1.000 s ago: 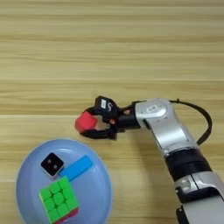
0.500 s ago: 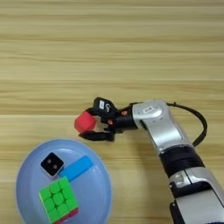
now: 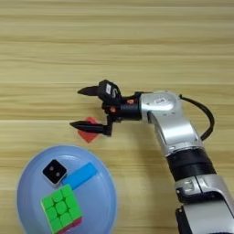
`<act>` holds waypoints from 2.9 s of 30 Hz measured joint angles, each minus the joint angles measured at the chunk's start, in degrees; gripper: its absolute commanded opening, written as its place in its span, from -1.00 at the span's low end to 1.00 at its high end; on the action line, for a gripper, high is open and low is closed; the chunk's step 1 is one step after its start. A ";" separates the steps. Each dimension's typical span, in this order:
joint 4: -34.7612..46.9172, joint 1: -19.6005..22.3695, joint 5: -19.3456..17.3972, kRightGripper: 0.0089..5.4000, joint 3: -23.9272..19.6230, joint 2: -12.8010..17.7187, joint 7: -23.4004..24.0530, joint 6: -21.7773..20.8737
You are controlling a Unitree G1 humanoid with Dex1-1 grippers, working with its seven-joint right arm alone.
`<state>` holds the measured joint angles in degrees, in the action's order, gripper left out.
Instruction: Move the objects on the table
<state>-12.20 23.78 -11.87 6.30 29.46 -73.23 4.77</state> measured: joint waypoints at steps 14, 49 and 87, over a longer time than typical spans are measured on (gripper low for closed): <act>12.14 -6.08 -10.02 0.99 -1.08 1.53 -9.87 1.10; 19.27 -15.48 -5.94 0.99 17.31 10.83 -19.29 -9.30; 16.09 -13.06 -5.53 0.23 14.15 3.01 -15.54 -8.92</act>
<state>3.89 10.72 -17.40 20.45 32.47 -88.77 -4.15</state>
